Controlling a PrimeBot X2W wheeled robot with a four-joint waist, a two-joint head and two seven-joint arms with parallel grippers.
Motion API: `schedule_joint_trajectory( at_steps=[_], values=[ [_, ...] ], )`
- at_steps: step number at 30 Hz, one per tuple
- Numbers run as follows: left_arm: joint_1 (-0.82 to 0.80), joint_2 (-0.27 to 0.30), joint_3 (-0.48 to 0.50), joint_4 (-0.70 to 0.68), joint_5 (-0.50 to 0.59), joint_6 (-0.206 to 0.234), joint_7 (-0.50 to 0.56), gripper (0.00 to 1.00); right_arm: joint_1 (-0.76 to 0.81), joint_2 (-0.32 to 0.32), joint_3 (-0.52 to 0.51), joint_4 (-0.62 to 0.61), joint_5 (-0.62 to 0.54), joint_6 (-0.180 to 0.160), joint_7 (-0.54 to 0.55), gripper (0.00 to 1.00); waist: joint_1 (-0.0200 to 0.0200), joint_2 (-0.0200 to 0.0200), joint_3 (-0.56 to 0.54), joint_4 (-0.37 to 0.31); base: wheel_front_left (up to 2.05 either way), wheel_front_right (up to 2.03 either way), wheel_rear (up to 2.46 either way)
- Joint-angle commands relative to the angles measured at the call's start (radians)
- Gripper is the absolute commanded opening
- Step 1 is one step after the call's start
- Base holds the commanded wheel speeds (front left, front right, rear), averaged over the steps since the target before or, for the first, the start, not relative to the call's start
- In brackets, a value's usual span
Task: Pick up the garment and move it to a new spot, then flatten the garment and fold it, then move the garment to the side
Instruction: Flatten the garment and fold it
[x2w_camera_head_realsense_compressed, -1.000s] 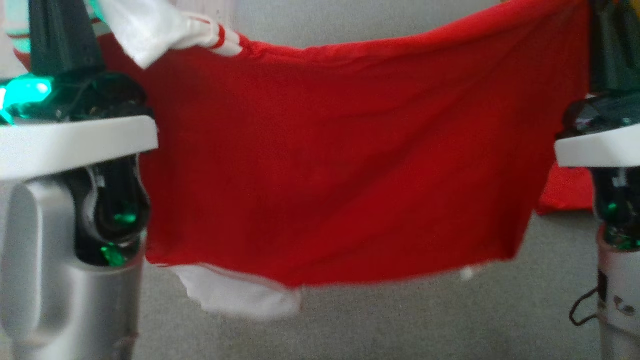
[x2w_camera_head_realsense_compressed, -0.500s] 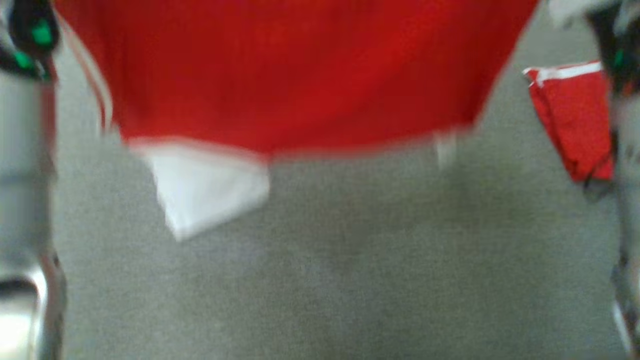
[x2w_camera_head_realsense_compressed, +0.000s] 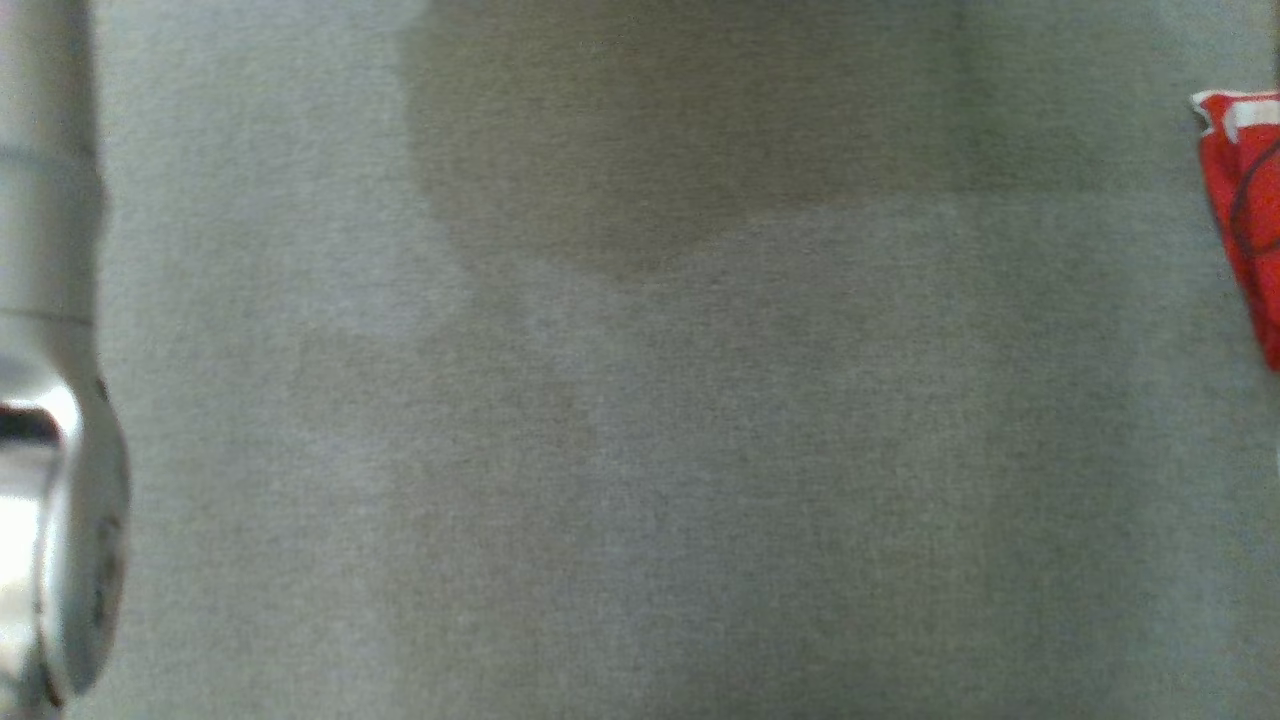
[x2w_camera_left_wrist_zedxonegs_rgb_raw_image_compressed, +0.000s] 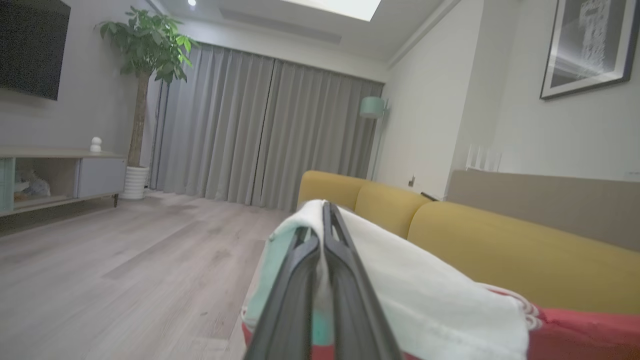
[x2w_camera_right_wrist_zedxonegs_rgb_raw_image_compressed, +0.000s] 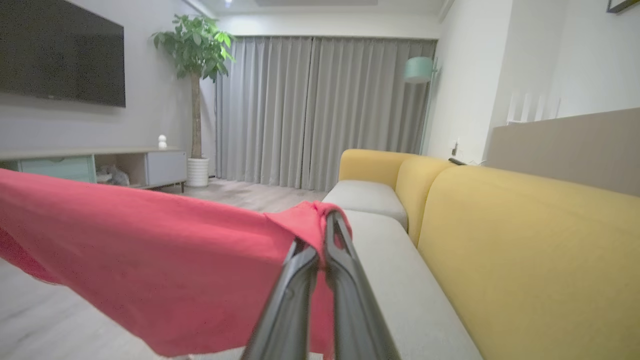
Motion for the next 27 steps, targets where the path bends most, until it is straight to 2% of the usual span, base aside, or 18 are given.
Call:
schedule_joint_trajectory(
  at_steps=[1, 5, 9, 14, 15, 16, 18, 24, 27],
  values=[
    [0.002, 0.04, 0.002, -0.015, 0.003, -0.007, -0.011, 0.0, 0.01, 0.012, 0.01, -0.009, 0.002, -0.001, -0.01, 0.0, -0.0002, 0.0, -0.002, 0.013, 0.0, 0.0, 0.0],
    [0.115, 0.025, -0.048, 0.034, 0.003, -0.04, -0.04, 0.0, 0.102, -0.009, 0.078, 0.089, 0.03, -0.001, -0.009, 0.0, -0.0002, 0.0, -0.022, 0.032, 0.0, 0.0, 0.0],
    [0.252, 0.026, -0.108, 0.052, -0.01, -0.055, -0.04, 0.0, 0.209, -0.042, 0.156, 0.164, 0.079, -0.001, 0.022, 0.0, -0.0002, 0.0, -0.057, 0.05, 0.0, 0.0, 0.0],
    [0.432, 0.061, -0.261, 0.001, -0.036, -0.058, 0.042, 0.0, 0.333, -0.076, 0.279, 0.196, 0.167, -0.001, 0.102, 0.0, -0.0002, 0.0, -0.115, 0.056, 0.0, 0.0, 0.0],
    [0.469, 0.077, -0.3, -0.023, -0.051, -0.058, 0.07, 0.0, 0.355, -0.085, 0.303, 0.192, 0.191, -0.001, 0.12, 0.0, -0.0002, 0.0, -0.127, 0.056, 0.0, 0.0, 0.0],
    [0.54, 0.118, -0.366, -0.078, -0.088, -0.058, 0.124, 0.0, 0.396, -0.108, 0.351, 0.177, 0.239, -0.001, 0.161, 0.0, -0.0002, 0.0, -0.153, 0.054, 0.0, 0.0, 0.0],
    [0.604, 0.169, -0.418, -0.139, -0.125, -0.058, 0.17, 0.0, 0.438, -0.131, 0.406, 0.151, 0.286, -0.001, 0.208, 0.0, -0.0002, 0.0, -0.179, 0.048, 0.0, 0.0, 0.0],
    [0.747, 0.324, -0.532, -0.344, -0.238, -0.058, 0.332, 0.0, 0.549, -0.241, 0.553, 0.018, 0.448, -0.001, 0.34, 0.0, -0.0002, 0.0, -0.251, 0.034, 0.0, 0.0, 0.0],
    [0.805, 0.4, -0.549, -0.433, -0.283, -0.058, 0.391, 0.0, 0.602, -0.299, 0.611, -0.059, 0.531, -0.001, 0.404, 0.0, -0.0002, 0.0, -0.292, 0.025, 0.0, 0.0, 0.0]
  ],
)
